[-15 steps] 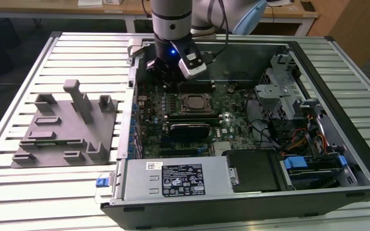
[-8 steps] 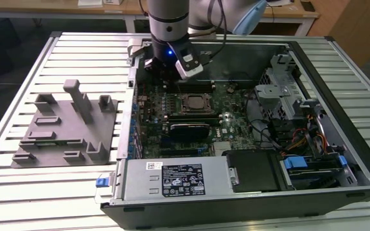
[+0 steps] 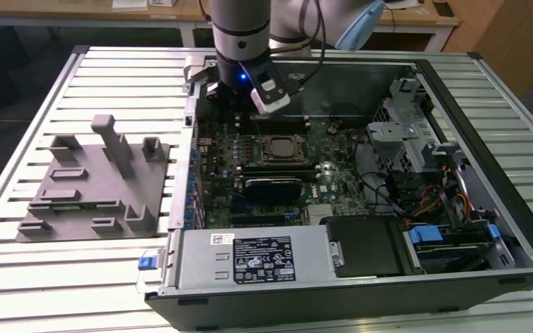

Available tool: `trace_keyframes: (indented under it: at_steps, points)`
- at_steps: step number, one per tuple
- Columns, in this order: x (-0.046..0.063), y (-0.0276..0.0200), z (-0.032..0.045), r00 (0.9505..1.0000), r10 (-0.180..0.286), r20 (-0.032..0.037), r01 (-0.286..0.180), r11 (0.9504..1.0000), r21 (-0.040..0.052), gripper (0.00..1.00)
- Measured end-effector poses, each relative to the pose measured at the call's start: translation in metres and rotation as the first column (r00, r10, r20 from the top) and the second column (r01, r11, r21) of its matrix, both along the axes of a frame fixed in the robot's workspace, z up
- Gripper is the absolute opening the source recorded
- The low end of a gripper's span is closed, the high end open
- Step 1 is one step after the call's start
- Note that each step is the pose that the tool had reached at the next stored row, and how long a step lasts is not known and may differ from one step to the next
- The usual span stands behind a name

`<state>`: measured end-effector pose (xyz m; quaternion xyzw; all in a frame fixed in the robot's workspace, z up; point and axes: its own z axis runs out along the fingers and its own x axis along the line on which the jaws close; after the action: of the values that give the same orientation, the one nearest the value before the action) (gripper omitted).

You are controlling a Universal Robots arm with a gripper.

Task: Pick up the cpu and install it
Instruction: 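Install the first cpu locking lever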

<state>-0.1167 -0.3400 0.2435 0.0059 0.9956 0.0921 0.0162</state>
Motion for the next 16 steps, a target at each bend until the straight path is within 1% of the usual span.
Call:
trace_keyframes:
  at_steps: [1, 4, 8, 9, 11, 12, 16]
  points:
    - [0.0000, 0.0000, 0.0000, 1.0000, 0.000, -0.0001, 0.000, 0.9999, 0.0106, 0.11]
    - [0.0000, -0.0001, -0.0001, 1.0000, 0.000, 0.0000, 0.000, 0.9993, 0.0362, 0.11]
    - [0.0000, -0.0002, -0.0001, 1.0000, 0.000, 0.0001, 0.000, 0.9988, 0.0486, 0.11]
    - [0.0000, -0.0002, -0.0001, 1.0000, 0.000, 0.0000, 0.000, 0.9986, 0.0534, 0.11]
    - [0.0003, -0.0003, -0.0002, 1.0000, 0.000, -0.0001, 0.000, 0.9978, 0.0670, 0.11]
    - [0.0006, -0.0004, -0.0002, 1.0000, 0.000, -0.0002, 0.000, 0.9975, 0.0708, 0.11]
    - [0.0055, -0.0004, -0.0003, 1.0000, 0.000, -0.0022, 0.000, 0.9974, 0.0716, 0.11]
